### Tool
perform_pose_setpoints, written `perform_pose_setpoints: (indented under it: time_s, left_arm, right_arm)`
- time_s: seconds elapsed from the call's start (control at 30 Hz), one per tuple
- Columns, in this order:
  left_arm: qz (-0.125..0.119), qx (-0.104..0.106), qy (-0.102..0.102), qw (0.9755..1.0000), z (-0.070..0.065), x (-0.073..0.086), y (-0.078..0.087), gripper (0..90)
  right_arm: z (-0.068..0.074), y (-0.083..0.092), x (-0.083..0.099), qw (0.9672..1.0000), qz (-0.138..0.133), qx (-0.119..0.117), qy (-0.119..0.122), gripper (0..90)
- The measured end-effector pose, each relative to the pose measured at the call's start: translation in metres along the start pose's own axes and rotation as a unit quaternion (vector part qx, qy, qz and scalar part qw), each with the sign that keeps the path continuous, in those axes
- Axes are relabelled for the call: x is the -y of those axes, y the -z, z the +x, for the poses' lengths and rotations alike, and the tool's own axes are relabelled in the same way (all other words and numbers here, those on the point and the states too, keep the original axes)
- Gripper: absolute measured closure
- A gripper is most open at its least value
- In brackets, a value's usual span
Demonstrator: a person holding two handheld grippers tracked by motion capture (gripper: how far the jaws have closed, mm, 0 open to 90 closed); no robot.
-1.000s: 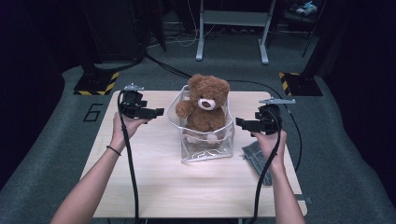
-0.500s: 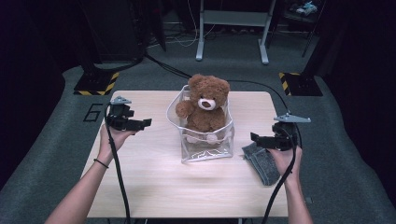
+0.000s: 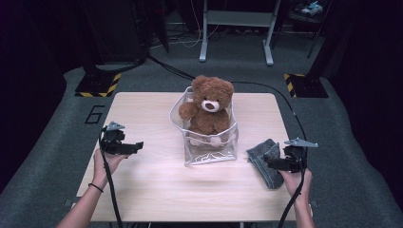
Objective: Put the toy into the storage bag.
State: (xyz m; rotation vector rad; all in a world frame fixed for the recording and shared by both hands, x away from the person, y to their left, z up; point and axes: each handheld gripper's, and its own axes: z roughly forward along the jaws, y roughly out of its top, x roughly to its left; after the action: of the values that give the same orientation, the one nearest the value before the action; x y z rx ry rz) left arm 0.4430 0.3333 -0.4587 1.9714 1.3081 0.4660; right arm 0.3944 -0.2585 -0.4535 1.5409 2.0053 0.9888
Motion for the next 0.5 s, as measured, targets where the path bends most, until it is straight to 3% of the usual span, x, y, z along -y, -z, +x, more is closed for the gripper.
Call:
perform_pose_setpoints:
  time_s: [0.13, 0.37, 0.43, 0.5]
  left_arm:
    - [0.019, -0.010, -0.008, 0.9997, 0.008, 0.021, -0.012, 6.3]
    - [0.024, -0.030, -0.013, 0.9992, 0.014, 0.051, -0.031, 5.4]
    - [0.025, -0.032, -0.006, 0.9992, 0.015, 0.057, -0.034, 5.3]
    - [0.017, -0.039, -0.017, 0.9989, 0.014, 0.060, -0.035, 5.6]
  right_arm:
    - [-0.003, -0.015, 0.015, 0.9997, 0.014, 0.018, 0.005, 0.9]
    - [-0.008, -0.045, 0.037, 0.9990, 0.026, 0.036, 0.007, 0.0]
    - [-0.011, -0.050, 0.044, 0.9990, 0.023, 0.039, 0.006, 0.0]
    - [-0.014, -0.052, 0.050, 0.9995, 0.007, 0.031, 0.001, 0.0]
